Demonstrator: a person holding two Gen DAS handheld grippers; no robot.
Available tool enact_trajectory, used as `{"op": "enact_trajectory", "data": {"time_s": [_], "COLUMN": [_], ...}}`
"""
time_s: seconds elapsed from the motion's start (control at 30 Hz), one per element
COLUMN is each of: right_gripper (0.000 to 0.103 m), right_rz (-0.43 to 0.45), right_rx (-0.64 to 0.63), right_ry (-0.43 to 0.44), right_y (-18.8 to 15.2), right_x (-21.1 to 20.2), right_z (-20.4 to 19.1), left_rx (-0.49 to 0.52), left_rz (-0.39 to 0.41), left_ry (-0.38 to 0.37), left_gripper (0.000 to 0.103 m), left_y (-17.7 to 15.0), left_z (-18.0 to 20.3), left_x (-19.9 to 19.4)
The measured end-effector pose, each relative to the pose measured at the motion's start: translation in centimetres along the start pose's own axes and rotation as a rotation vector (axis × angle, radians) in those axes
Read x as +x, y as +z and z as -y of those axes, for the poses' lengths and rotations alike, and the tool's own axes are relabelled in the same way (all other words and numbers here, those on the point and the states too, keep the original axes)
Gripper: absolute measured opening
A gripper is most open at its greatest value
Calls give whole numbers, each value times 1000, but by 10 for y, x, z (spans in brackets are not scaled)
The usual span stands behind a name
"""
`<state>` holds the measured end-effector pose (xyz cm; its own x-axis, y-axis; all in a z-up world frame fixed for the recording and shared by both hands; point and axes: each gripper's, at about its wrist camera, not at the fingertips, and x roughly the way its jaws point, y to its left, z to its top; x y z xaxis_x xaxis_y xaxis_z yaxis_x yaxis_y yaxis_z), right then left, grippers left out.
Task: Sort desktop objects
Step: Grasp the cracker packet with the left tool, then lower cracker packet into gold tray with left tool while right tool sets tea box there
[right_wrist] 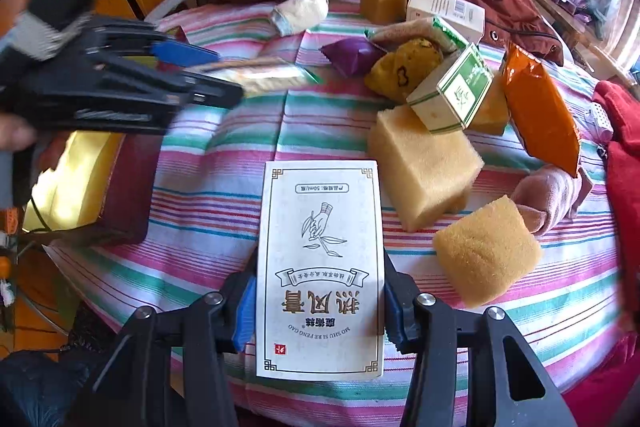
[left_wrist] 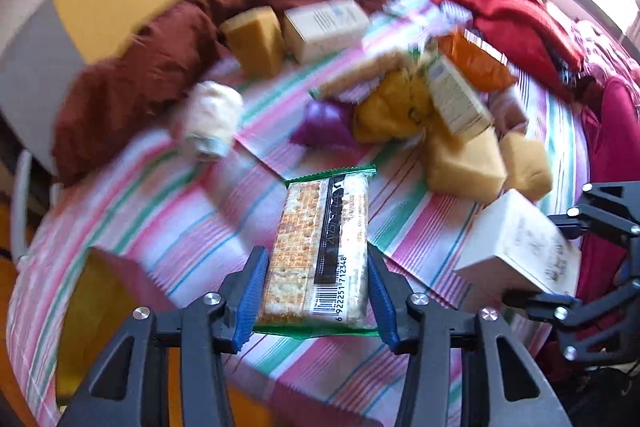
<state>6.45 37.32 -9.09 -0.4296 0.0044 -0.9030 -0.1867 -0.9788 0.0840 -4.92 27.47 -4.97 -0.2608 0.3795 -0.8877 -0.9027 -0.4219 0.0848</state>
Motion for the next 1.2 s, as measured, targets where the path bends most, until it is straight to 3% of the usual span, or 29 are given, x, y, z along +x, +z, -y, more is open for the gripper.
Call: {"op": "enact_trajectory", "data": {"time_s": [0.1,0.13,0.2,0.3,0.47,0.73,0.93,1.2], "right_gripper": [51,51,51,51,51,51,51,51], "right_rz": [25,33,43,62,90,124,130,83], "right_rx": [5,8,12,12,23,-30,-92,-181], "right_ry": [15,23,36,63,125,210,255,300], "right_y": [1,0,-1,0,1,17,37,74], "right_x": [-5,-9,-13,-16,-31,-53,-58,-31], "right_z": [-1,-1,-1,-4,-14,-55,-98,-161], "left_rx": [-58,-69,-100,-163,-296,-471,-607,-751], "left_rz": [84,97,136,174,197,203,185,137], "left_ry": [56,67,101,134,136,250,288,327], "left_gripper": [49,49,49,49,49,49,49,49], "left_y": [-5,10,7,-13,-45,-109,-157,-195], "left_z": [3,2,0,1,-12,-42,-73,-121], "left_x": [-34,-31,-41,-74,-94,-111,-110,-93]}}
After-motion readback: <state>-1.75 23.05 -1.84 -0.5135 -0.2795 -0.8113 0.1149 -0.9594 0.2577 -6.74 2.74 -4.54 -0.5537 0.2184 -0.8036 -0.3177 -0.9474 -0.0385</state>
